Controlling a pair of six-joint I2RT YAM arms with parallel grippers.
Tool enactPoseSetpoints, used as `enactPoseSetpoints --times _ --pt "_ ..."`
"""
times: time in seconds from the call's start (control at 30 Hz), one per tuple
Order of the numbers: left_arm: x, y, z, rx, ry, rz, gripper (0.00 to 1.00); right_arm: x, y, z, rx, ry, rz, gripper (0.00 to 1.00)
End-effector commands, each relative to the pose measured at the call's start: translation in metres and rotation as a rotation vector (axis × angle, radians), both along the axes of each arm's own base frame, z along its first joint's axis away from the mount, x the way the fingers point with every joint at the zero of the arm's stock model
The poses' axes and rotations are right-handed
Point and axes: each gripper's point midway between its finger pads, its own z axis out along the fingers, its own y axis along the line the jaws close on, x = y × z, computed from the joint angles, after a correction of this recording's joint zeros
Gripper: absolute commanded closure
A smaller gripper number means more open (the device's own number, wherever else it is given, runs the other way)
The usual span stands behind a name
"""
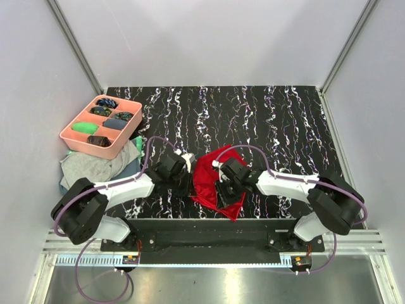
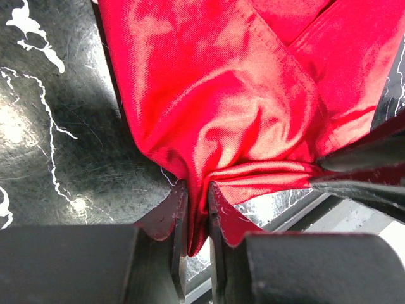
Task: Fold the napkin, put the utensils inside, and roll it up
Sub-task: Roll the napkin with the utensil
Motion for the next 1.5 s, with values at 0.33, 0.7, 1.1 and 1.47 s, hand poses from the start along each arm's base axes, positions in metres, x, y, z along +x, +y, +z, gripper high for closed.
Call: enactPoseSetpoints --times 0.33,0.7,1.1,1.47 --pt "-0.004 0.003 0.002 0.02 0.096 -0.048 1.0 0.034 0.028 0.075 0.005 -0.471 0.136 0.31" --pt "-0.003 0.007 0.0 0.037 0.149 -0.06 1.0 0.01 0.05 0.042 -0.104 -0.528 0.232 0.32" --pt "0.005 0.018 0.0 0.062 0.146 -0.042 1.0 -0.03 0.024 0.026 -0.154 -0.339 0.164 0.44" --pt "0.008 0.024 0.0 0.069 0.14 -0.029 1.0 -0.049 0.005 0.013 -0.225 -0.248 0.097 0.52"
